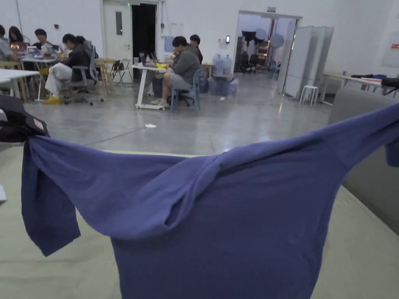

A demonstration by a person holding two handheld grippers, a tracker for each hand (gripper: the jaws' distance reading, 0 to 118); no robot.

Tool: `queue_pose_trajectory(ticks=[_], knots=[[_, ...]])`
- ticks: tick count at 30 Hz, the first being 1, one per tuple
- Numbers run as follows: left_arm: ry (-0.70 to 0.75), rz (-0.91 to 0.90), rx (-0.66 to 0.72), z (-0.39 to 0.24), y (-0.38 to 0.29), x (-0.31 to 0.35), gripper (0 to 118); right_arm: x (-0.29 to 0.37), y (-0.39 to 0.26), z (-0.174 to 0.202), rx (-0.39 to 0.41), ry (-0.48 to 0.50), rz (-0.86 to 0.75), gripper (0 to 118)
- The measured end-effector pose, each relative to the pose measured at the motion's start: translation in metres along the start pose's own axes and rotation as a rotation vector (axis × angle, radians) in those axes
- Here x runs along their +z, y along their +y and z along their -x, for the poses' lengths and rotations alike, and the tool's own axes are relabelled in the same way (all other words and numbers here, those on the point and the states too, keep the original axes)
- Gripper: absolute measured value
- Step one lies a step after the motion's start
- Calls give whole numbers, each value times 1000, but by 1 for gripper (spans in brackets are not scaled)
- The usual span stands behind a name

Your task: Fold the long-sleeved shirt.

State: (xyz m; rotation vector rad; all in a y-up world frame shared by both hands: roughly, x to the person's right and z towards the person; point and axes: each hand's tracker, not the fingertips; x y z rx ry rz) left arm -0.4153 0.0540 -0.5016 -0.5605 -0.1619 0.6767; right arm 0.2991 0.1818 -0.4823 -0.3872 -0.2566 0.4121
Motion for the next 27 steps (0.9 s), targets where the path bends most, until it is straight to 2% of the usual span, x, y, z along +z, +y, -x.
queue_pose_trajectory(ticks=[2,4,8,10,11,12,15,22,27], knots=[[-4,-41,-4,-22,25,-1,2,-13,24,-5,-59,3,-18,1],[55,-85,-120,-54,42,-7,2,-25,49,-3,-116,19,-23,1],[58,-78,-134,-68,75,-36,2,-55,91,12,-100,20,-16,1],[72,-109,-144,-79,82,-39,2,-71,109,19,-63,-3,-10,1],[75,-136,-126,-81,90,-41,2,-79,119,22,-64,-38,-6,1],[78,-147,-125,-84,99,-44,2,-89,130,24,-62,-30,-3,1],[99,-183,-100,-86,119,-49,2,-113,147,25,-119,-30,21,1],[117,-186,-127,-84,134,-72,2,-148,148,43,-153,-13,12,1],[126,-128,-146,-64,123,-99,2,-157,112,57,-155,-6,46,1]])
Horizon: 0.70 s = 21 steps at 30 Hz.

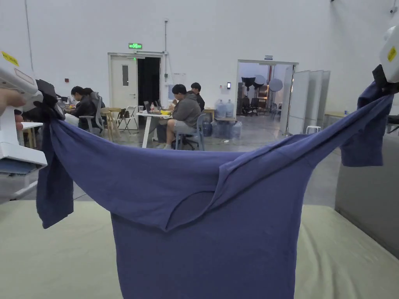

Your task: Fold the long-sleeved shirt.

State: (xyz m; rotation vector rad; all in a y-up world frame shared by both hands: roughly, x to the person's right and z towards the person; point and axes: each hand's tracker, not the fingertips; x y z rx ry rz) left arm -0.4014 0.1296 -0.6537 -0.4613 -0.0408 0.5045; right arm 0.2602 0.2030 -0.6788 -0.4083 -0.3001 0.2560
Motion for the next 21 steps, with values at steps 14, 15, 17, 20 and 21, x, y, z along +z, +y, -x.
queue_pose_trajectory(ticks=[14,15,17,20,21], knots=[[123,338,-21,83,-139,-101,2,-94,-205,51,137,161,284,1],[139,391,-11,95,-158,-109,2,-99,-231,56,141,178,321,1],[160,469,-10,116,-194,-118,2,-102,-281,65,140,215,390,1],[157,548,3,140,-245,-107,2,-94,-352,75,186,257,480,1],[104,584,-16,146,-259,-100,2,-87,-371,76,186,261,476,1]])
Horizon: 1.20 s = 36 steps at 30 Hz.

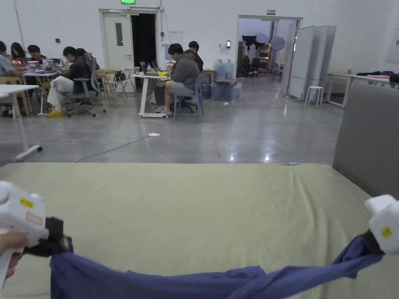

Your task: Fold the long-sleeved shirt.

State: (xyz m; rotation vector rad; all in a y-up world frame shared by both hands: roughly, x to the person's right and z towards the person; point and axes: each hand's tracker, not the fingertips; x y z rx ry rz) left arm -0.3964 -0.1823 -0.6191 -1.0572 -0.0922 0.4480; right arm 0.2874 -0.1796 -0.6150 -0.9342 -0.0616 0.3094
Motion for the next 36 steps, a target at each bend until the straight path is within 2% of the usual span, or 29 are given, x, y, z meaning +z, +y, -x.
queue_pose_trajectory(ticks=[4,8,12,16,20,23,27,29,30,31,32,33,34,35,36], knots=[[-16,55,7,29,-60,15,2,0,-74,2,11,62,46,1],[-26,105,-8,55,-113,43,2,27,-148,5,14,114,94,1],[-10,140,15,78,-163,69,2,53,-218,14,67,97,136,1],[12,159,50,98,-206,82,2,62,-270,17,40,118,183,1],[19,194,95,112,-245,71,2,52,-302,26,7,147,229,1],[81,216,89,121,-267,48,2,29,-317,37,24,142,287,1],[148,228,155,136,-293,16,2,-9,-333,44,-10,164,382,2],[158,225,174,141,-304,5,5,-14,-331,40,-28,170,363,6],[159,215,199,143,-308,1,13,-14,-327,35,-61,182,375,9],[151,182,237,145,-311,2,39,-11,-323,30,-71,173,364,25],[114,147,281,147,-311,10,71,1,-320,27,-73,154,288,56],[83,90,326,143,-312,24,96,16,-313,23,-33,115,202,86],[95,24,322,138,-312,38,112,30,-307,18,-2,84,130,105],[101,-57,291,128,-313,62,113,49,-297,11,-8,47,94,105],[123,-129,266,117,-316,85,113,70,-293,5,-37,62,47,105]])
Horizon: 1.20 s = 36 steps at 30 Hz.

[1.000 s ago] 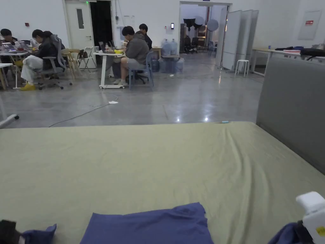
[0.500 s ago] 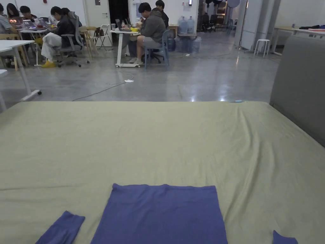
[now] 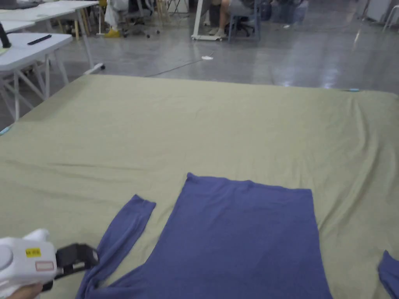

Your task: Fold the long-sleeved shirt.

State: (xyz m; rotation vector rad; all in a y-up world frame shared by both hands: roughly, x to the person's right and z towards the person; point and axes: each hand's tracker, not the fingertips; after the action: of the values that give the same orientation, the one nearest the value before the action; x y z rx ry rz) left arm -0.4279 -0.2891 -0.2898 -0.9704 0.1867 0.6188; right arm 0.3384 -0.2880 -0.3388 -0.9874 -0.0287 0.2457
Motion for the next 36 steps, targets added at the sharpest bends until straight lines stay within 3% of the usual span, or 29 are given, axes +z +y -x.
queue_pose_trajectory(ticks=[4,6,7,8,9,10,12,14,15,16,17,18,20,22,23,24,25,27,28,30,32,33,36], knots=[[36,-139,-102,-33,-31,54,113,72,20,6,-74,115,-164,105],[43,-2,-145,-46,-53,52,113,84,25,23,-87,159,-179,105],[55,70,-172,-53,-66,45,104,86,24,33,-93,198,-160,102],[34,69,-203,-60,-78,40,75,86,25,46,-95,226,-135,86],[5,81,-219,-66,-90,28,17,82,26,59,-86,246,-114,51],[-14,110,-185,-70,-99,16,0,76,27,74,-54,262,-95,0],[-94,177,-64,-71,-103,-11,0,74,29,95,60,267,-100,0],[-73,180,45,-74,-102,-36,0,76,34,114,137,289,-106,0],[-43,147,66,-77,-99,-45,16,77,37,120,157,291,-115,0],[-33,115,64,-80,-96,-53,71,62,39,119,160,306,-111,0],[-3,91,23,-97,-96,-52,108,62,44,123,167,330,-108,0],[30,79,11,-99,-94,-62,118,61,48,125,169,362,-109,0],[90,48,37,-99,-89,-76,118,48,59,132,178,388,-107,0],[61,100,61,-106,-91,-91,116,42,71,139,201,403,-99,0],[52,138,46,-108,-94,-100,109,38,78,143,215,402,-96,0],[69,165,13,-111,-98,-108,93,23,89,153,229,398,-87,0],[91,192,-8,-119,-104,-112,62,17,101,159,244,400,-78,0],[139,233,-11,-123,-110,-121,14,7,129,175,276,395,-74,0],[145,212,-12,-122,-109,-122,4,-8,148,190,304,391,-74,0],[-17,221,84,-115,-105,-125,2,-19,183,215,352,408,-89,0],[-15,245,93,-107,-102,-125,1,-38,222,249,381,463,-98,0],[-59,236,97,-102,-98,-120,0,-49,245,267,386,511,-105,1],[-152,220,86,-97,-98,-106,0,-94,307,333,392,581,-85,114]])
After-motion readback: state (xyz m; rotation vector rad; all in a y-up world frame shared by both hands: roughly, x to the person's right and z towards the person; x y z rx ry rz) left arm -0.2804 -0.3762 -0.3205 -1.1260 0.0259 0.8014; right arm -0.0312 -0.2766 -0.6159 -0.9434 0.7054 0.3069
